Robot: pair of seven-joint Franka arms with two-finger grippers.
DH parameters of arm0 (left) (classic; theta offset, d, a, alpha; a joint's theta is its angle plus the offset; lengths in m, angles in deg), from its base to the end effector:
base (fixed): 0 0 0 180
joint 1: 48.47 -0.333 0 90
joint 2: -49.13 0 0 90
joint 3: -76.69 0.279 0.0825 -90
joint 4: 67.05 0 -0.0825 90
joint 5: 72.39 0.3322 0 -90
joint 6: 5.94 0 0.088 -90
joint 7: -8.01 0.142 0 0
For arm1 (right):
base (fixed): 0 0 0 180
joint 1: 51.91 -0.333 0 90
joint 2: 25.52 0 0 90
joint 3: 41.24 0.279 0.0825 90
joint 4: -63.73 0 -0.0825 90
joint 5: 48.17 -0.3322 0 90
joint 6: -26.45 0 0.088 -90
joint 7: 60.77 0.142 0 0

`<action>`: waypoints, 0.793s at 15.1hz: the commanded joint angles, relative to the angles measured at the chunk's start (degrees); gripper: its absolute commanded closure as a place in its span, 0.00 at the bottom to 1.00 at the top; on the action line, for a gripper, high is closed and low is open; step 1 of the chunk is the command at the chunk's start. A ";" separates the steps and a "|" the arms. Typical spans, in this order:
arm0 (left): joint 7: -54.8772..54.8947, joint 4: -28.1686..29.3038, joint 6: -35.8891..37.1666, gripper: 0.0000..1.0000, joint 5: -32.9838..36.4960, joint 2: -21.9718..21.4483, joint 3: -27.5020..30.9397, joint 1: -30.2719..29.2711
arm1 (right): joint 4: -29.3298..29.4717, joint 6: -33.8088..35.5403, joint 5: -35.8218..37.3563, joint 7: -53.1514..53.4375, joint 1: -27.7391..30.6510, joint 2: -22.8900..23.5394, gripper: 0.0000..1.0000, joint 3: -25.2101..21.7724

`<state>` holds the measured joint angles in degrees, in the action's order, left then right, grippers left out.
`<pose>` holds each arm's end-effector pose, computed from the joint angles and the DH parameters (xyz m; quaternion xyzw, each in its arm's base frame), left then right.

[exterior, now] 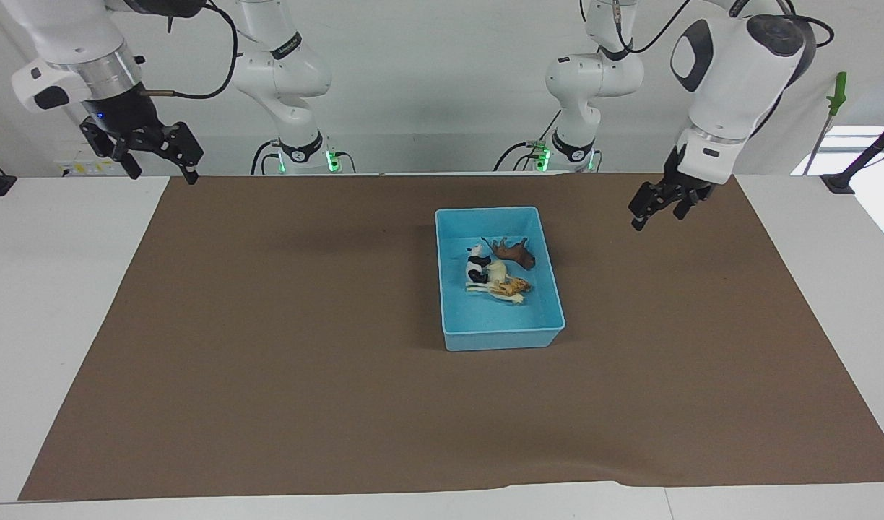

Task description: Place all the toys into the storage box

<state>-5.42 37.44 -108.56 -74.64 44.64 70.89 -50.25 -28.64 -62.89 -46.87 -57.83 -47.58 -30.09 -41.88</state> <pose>0.4947 -0.0407 0.5032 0.9959 0.0859 0.0201 0.0186 0.4785 -0.0451 0.5733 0.9975 -0.0692 0.0132 0.0111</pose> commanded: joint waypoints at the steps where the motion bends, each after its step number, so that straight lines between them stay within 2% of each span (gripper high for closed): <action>1: 4.19 -5.69 4.97 0.00 0.30 3.17 -0.80 -1.03 | -1.50 -0.92 0.55 0.04 1.38 -1.59 0.00 1.78; 3: 4.46 -7.89 6.56 0.00 0.31 4.23 -1.06 -0.42 | -1.50 0.21 0.37 -0.05 2.70 -1.68 0.00 3.88; 7: 9.28 -13.69 12.18 0.00 0.75 6.52 -1.24 -0.42 | -0.27 4.97 0.55 -0.13 2.79 -1.50 0.00 4.42; 12: 9.73 -12.39 12.72 0.00 0.48 5.99 -1.50 0.73 | -0.27 4.97 0.46 0.04 2.35 -1.59 0.00 4.33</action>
<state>3.47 25.60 -97.34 -74.53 50.19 69.09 -50.30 -28.62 -58.63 -46.77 -57.83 -46.21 -31.02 -38.52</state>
